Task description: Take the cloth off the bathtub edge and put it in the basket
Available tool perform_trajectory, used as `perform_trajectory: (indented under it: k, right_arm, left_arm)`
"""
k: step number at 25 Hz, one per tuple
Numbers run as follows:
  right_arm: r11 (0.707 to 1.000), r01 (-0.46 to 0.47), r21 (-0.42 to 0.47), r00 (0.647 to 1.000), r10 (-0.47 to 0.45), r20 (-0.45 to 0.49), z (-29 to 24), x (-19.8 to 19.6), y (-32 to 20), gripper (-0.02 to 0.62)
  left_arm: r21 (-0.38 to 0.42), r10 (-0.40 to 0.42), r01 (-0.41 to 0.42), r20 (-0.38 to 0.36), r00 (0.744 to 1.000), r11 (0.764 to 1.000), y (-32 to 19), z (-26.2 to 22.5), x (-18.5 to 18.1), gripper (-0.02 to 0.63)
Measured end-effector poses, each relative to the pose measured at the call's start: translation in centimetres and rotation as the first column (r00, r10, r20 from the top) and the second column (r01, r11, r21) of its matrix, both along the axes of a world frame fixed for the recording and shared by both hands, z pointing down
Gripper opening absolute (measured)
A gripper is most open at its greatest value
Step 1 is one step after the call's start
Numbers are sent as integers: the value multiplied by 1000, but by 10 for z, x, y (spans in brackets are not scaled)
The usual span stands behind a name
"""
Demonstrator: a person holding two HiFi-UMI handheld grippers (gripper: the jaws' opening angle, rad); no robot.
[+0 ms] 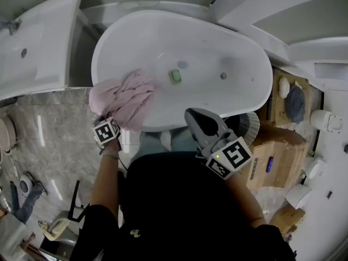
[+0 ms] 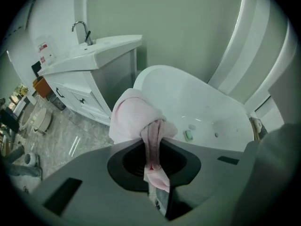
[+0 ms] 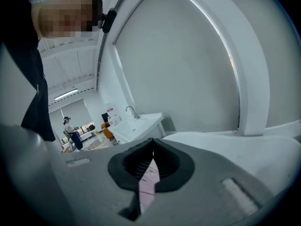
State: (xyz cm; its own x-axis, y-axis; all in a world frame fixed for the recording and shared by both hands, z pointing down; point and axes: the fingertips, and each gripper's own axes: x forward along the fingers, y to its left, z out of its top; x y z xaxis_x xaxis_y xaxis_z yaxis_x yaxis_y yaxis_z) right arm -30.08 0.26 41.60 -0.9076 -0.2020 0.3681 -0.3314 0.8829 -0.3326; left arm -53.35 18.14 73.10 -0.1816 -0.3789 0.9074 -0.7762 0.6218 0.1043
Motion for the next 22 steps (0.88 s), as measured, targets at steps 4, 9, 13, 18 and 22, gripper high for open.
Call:
perform_trajectory:
  k: [4, 9, 13, 18, 22]
  right_arm:
    - [1000, -9, 3, 1000, 9, 3, -1, 11, -9, -3]
    - [999, -34, 15, 999, 33, 33, -11, 20, -23, -3]
    - [999, -29, 23, 998, 28, 50, -14, 19, -26, -3]
    - [999, -36, 29, 997, 34, 76, -21, 19, -36, -3]
    - [998, -56, 34, 994, 53, 91, -25, 22, -42, -3]
  left_arm:
    - [49, 14, -14, 19, 1000, 999, -6, -30, 6, 63]
    - [168, 33, -35, 13, 999, 985, -21, -74, 16, 63]
    - [223, 70, -78, 43, 997, 972, -34, -113, 19, 63]
    - [295, 124, -150, 106, 987, 944, -64, -171, 21, 63]
    - [344, 179, -227, 165, 970, 911, -92, -219, 23, 62]
